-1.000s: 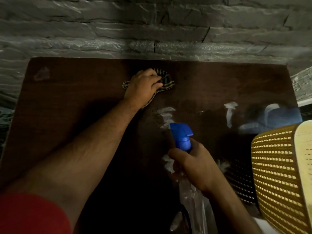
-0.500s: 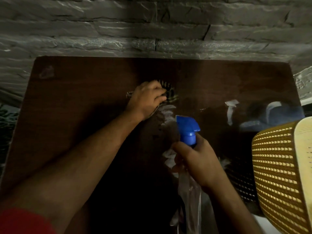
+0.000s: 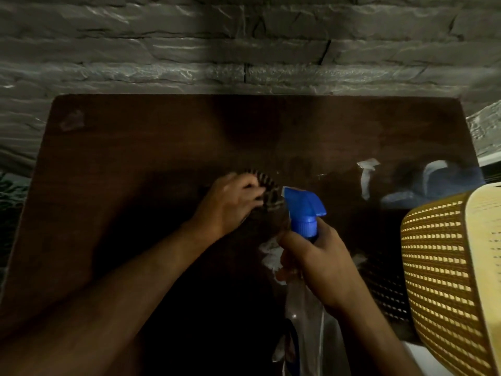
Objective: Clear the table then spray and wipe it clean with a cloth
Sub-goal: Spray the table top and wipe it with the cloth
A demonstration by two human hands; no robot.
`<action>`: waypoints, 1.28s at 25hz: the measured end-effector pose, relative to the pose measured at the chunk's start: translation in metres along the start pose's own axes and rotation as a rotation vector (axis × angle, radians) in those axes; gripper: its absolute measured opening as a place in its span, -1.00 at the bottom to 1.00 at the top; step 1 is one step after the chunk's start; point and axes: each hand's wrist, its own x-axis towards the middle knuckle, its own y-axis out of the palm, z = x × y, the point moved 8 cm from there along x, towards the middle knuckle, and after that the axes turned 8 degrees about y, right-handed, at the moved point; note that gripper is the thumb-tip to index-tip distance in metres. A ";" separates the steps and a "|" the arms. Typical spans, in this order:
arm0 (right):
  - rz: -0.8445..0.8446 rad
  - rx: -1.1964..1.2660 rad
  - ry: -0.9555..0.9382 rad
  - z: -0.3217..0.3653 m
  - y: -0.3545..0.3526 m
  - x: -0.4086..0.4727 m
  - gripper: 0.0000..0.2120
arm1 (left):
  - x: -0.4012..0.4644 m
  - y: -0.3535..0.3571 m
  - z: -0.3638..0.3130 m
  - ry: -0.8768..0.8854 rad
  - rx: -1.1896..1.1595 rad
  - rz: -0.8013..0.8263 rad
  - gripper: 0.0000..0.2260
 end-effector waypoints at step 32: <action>0.082 -0.048 -0.023 -0.034 -0.026 -0.021 -0.81 | 0.026 -0.019 0.028 -0.450 0.247 -0.246 -0.75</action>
